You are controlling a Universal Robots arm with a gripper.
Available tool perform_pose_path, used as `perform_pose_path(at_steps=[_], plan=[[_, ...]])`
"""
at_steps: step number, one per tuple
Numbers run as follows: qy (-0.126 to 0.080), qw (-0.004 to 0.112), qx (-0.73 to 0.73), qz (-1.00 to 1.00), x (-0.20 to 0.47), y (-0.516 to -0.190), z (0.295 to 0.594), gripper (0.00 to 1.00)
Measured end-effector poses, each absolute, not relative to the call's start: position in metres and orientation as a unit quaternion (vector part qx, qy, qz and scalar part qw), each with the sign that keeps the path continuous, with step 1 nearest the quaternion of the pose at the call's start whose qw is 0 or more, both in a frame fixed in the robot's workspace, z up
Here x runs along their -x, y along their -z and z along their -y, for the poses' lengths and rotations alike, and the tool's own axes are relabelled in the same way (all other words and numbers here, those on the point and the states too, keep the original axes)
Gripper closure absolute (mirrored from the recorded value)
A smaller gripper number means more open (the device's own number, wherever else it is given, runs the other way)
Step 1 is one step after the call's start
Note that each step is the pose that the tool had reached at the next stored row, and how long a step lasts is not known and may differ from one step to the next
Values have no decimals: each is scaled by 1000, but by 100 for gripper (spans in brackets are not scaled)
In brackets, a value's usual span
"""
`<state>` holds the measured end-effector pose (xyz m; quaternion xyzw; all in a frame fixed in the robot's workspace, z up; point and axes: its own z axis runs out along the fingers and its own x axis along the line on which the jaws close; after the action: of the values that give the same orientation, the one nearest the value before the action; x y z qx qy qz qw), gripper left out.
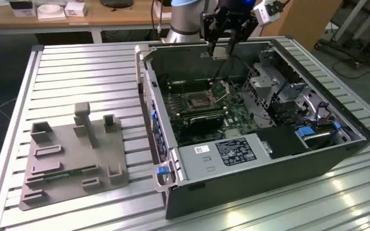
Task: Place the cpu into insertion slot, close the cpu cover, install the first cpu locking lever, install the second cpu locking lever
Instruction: 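Place the cpu into insertion slot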
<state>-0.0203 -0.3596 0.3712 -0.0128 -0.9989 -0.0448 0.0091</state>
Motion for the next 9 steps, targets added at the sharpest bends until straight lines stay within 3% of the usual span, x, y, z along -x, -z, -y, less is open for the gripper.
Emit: perform_pose_path(at_steps=[9], plan=[[45,9,13,999,20,-371,360,46]])
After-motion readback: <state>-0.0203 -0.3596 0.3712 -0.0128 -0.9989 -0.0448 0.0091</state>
